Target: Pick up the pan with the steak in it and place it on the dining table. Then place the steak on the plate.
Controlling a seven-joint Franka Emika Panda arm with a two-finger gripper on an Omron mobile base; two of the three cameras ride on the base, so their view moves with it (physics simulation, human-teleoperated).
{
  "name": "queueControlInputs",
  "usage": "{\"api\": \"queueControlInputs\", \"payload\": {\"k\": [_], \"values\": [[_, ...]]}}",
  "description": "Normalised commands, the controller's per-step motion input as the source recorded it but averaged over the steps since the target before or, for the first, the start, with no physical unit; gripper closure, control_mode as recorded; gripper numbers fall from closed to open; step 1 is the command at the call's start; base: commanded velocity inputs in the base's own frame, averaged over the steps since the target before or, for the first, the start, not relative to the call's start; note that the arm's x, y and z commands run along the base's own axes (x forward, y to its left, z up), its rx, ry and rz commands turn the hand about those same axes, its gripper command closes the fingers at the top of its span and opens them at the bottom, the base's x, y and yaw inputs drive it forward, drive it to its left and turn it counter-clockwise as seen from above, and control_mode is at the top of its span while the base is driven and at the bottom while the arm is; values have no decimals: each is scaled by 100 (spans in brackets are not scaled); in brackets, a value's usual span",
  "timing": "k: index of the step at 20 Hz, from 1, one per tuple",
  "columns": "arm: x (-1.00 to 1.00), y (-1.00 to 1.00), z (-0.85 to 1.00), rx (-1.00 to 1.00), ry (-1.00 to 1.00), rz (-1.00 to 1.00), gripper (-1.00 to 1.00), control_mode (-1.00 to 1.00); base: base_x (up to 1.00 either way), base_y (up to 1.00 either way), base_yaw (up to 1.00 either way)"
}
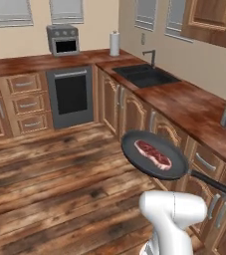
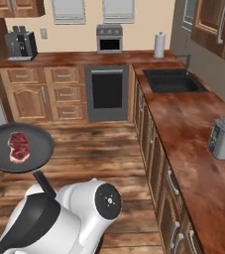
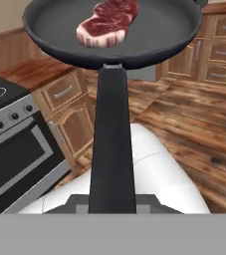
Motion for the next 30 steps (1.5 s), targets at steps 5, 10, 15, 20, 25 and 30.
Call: {"api": "queueControlInputs", "payload": {"k": [5, 10, 15, 20, 25, 30], "values": [[0, 0, 0, 0, 0, 0, 100, 100, -2, 0, 10], [0, 0, 0, 0, 0, 0, 100, 100, 39, 4, 0], [0, 0, 0, 0, 0, 0, 100, 100, 84, 11, 0], [0, 0, 0, 0, 0, 0, 100, 100, 100, 18, 0], [0, 0, 0, 0, 0, 0, 100, 100, 100, 19, 0], [0, 0, 0, 0, 0, 0, 100, 100, 100, 17, 0]]}}
